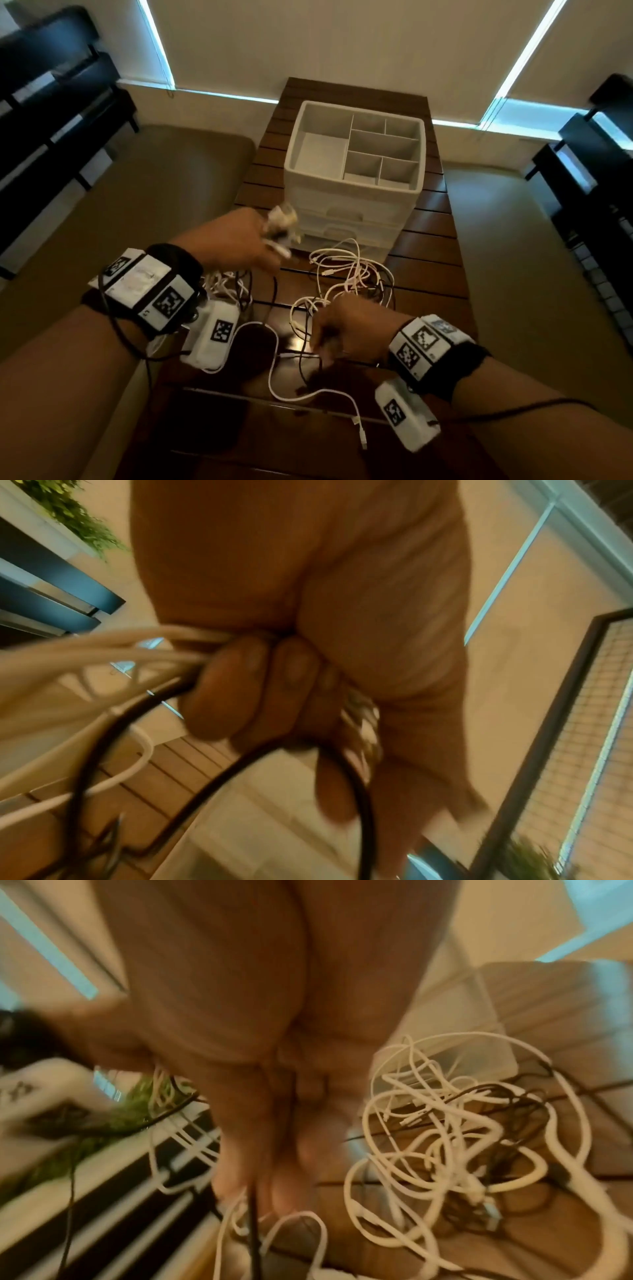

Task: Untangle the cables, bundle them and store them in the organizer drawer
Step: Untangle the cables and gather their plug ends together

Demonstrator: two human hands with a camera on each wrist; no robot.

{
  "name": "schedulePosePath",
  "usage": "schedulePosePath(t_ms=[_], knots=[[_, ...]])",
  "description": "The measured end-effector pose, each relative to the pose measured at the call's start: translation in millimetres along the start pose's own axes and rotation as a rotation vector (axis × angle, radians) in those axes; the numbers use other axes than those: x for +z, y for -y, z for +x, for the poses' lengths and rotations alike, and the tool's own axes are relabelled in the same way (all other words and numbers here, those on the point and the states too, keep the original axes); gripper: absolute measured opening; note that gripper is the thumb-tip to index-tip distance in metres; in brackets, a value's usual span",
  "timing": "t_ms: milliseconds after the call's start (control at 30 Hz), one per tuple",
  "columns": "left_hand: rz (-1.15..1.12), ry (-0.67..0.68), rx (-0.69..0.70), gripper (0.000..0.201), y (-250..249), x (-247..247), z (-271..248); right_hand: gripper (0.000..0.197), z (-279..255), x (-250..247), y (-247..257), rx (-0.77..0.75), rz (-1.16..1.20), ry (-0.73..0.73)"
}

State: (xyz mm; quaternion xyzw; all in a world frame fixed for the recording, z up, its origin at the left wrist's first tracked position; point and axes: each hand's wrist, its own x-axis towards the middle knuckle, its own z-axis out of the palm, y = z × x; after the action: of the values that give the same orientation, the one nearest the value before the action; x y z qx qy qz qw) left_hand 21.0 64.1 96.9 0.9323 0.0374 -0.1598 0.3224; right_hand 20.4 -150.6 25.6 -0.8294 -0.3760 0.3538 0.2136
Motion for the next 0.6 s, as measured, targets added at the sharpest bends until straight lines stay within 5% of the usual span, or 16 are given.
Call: schedulePosePath(t_ms=[67,100,233,267,367,500,600], knots=[[0.172,0.273,-0.017,0.016,7.5,12.8,-3.4,0.025,-4.8,6.1,-11.6,0.093,-0.048,0.203],[0.221,0.407,-0.03,0.016,11.8,20.9,-5.9,0.025,-9.6,3.3,-18.4,0.168,-0.004,0.189],[0.291,0.695,-0.027,0.018,27.1,46.1,-11.0,0.016,-15.4,-18.2,-63.7,0.469,0.123,-0.399],[0.301,0.68,-0.006,0.025,30.0,49.8,-10.0,0.017,-13.0,-21.5,-74.9,0.54,0.06,-0.45],[0.213,0.524,0.044,0.027,32.7,57.9,-4.6,0.023,2.9,-5.9,-98.8,0.674,-0.067,-0.27],[-0.025,0.332,0.009,0.028,32.3,64.2,2.9,0.03,31.7,38.3,-110.4,0.741,0.04,-0.127],[-0.081,0.32,0.009,0.03,36.0,68.7,2.5,0.036,50.8,58.2,-115.5,0.789,0.038,-0.131]])
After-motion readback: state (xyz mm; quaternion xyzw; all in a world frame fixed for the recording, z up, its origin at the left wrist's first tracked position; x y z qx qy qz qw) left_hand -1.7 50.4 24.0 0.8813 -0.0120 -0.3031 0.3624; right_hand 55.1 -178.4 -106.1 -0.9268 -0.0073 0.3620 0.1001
